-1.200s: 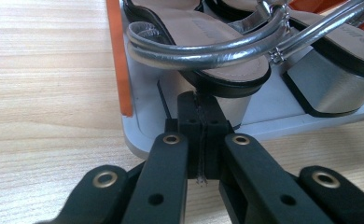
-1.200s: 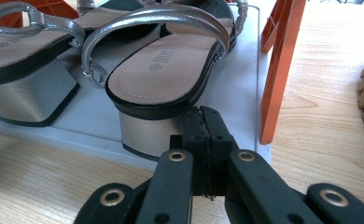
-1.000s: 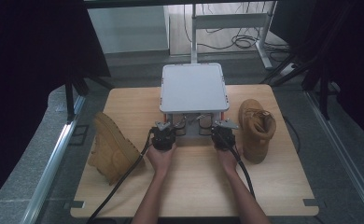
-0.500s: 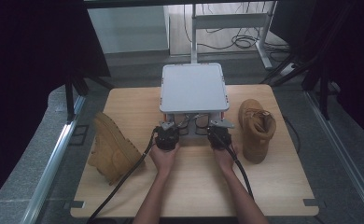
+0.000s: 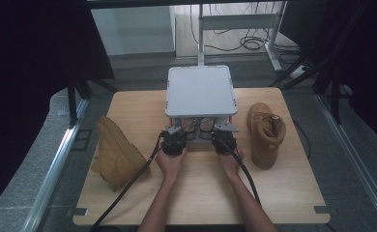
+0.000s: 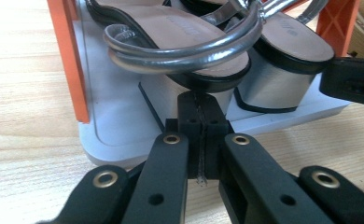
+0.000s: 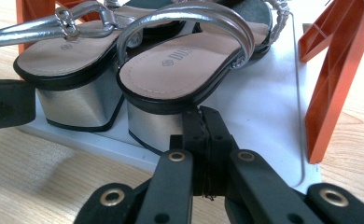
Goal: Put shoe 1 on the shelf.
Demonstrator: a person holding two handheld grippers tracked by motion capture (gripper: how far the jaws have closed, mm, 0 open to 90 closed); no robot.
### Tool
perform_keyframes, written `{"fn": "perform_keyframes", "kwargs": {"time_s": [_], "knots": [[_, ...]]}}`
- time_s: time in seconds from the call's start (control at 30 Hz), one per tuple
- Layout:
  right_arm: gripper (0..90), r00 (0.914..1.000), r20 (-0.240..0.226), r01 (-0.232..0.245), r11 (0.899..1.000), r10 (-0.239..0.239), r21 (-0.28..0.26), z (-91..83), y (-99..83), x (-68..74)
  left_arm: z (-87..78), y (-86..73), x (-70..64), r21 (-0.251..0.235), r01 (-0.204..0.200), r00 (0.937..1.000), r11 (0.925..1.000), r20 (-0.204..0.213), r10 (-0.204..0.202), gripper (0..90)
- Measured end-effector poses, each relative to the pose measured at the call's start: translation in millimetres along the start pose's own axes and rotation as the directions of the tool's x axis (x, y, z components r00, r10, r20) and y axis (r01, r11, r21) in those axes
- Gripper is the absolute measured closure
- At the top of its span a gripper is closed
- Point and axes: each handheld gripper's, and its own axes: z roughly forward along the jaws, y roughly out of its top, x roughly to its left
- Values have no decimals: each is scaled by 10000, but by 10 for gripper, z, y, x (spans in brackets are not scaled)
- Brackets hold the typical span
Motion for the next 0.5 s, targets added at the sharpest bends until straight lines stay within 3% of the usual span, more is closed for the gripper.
{"fn": "perform_keyframes", "kwargs": {"time_s": [0.5], "knots": [[896, 9999, -41, 97, 9999, -98, -23, -15, 3, 4, -37, 1, 2, -47, -190, 9998, 9998, -58, 190, 895]]}}
